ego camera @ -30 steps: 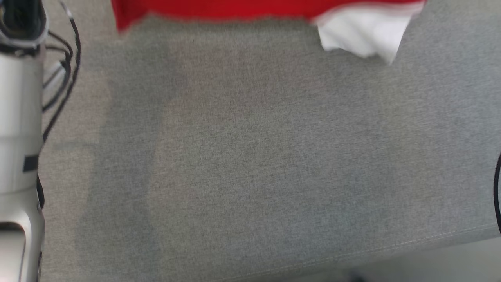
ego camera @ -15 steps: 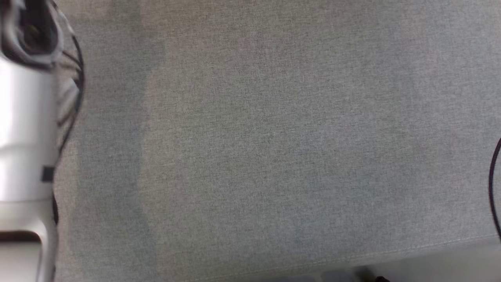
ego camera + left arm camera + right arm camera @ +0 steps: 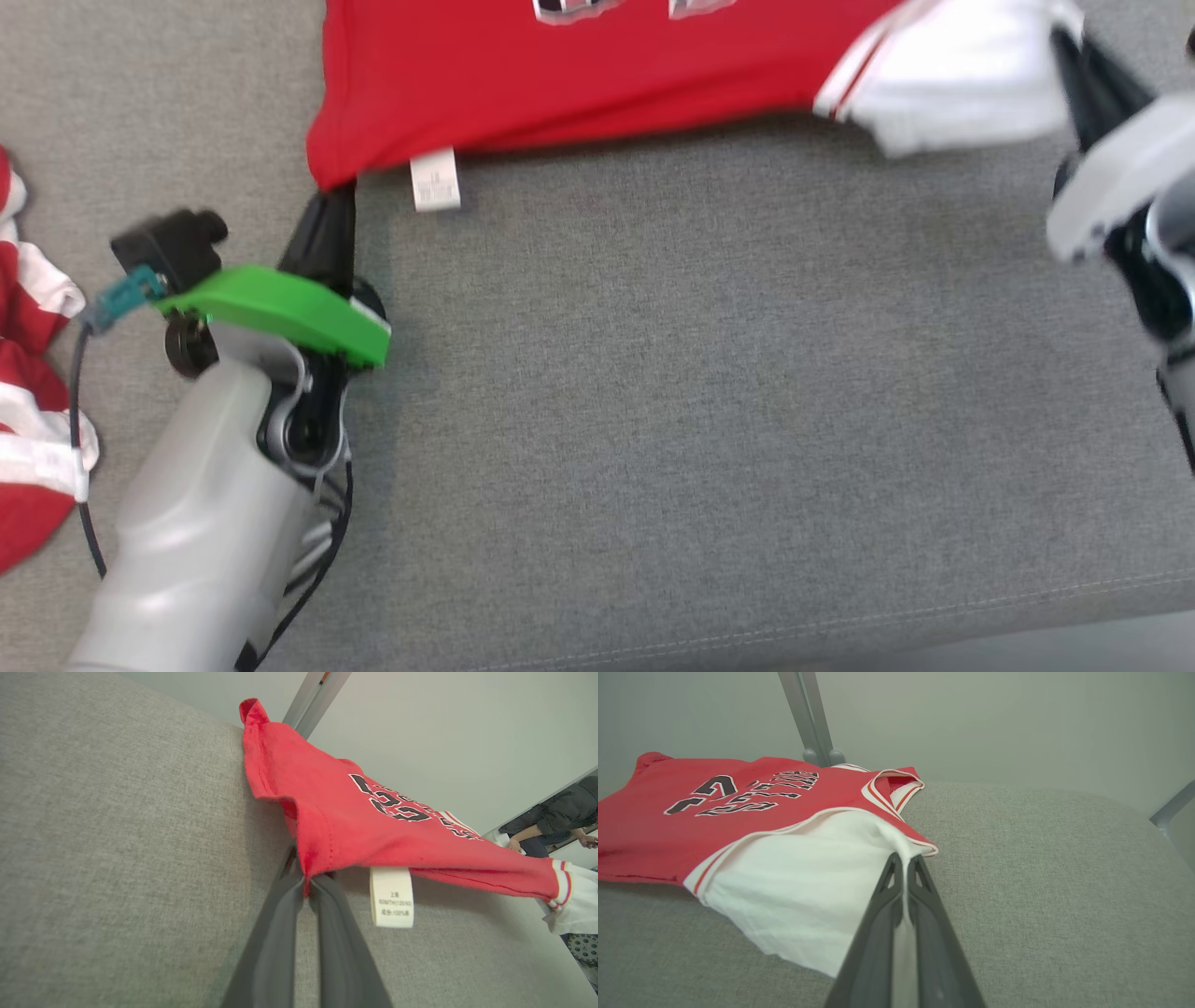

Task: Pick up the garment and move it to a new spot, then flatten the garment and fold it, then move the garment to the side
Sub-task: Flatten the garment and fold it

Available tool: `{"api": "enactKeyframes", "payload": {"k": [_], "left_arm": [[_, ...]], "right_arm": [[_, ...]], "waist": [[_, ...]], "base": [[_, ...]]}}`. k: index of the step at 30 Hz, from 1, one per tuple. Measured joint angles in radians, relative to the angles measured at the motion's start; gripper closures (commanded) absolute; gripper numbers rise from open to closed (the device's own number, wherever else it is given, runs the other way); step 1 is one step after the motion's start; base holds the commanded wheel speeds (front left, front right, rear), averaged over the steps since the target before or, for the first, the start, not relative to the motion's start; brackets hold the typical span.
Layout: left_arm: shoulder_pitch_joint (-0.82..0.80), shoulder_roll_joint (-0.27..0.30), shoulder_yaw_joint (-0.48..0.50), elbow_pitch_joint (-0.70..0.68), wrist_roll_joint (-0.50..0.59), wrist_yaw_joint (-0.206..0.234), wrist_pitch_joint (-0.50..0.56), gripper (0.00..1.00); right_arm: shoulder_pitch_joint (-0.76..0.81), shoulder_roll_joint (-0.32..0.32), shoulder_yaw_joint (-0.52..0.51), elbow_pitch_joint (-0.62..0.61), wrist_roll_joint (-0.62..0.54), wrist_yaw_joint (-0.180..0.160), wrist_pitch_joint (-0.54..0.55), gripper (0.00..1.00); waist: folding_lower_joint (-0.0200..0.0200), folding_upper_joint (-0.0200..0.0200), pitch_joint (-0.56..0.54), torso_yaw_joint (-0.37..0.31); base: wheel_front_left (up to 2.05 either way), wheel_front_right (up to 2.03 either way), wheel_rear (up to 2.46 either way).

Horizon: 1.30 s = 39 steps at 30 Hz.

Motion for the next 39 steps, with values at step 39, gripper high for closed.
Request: {"api": "enactKeyframes", "payload": {"k": [39], "left_arm": [[0.505,0.170,-0.149,-0.441,-0.211,0.095,0.261,1.00]], "right_arm": [[0.761,0.318,-0.407,-0.622,-0.121,0.000,0.625,1.00]], "waist": [[-0.0001,0.0000,-0.235,0.061]], "base": [[0.00,0.00,0.00]]}}
